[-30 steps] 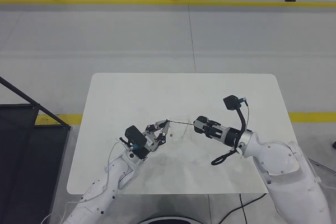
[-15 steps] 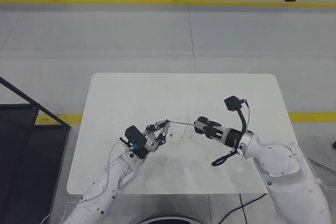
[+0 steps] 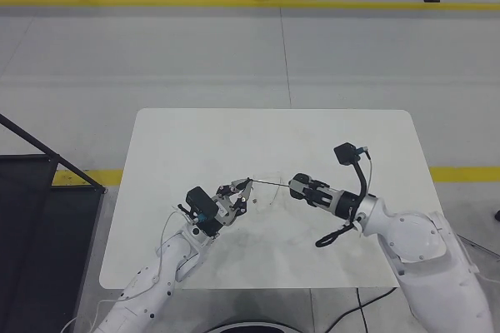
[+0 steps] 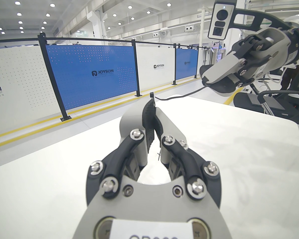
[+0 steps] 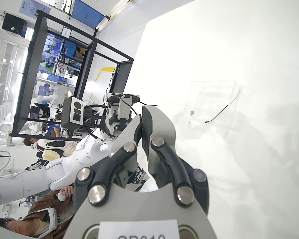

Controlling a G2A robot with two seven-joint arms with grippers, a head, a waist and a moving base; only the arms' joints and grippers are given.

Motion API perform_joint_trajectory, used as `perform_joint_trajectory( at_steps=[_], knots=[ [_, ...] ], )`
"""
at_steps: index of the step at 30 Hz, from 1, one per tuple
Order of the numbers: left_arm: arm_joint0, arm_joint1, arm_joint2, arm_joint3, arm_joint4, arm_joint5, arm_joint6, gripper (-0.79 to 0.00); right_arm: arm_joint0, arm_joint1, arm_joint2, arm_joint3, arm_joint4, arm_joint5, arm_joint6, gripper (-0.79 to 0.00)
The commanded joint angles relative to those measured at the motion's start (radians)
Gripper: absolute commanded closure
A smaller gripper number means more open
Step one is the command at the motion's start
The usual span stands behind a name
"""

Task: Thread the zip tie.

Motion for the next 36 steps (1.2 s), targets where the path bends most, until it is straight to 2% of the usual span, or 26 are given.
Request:
perform_joint_trajectory(
  at_steps=[1,36],
  knots=[
    [0.000,0.000,0.000,0.000,0.000,0.000,0.000,0.000,0.002,0.000,-0.001,0.001,0.002,-0.002,-0.002,0.000],
    [0.000,0.000,0.000,0.000,0.000,0.000,0.000,0.000,0.020,-0.003,-0.020,-0.004,-0.004,0.012,-0.003,0.000]
  ],
)
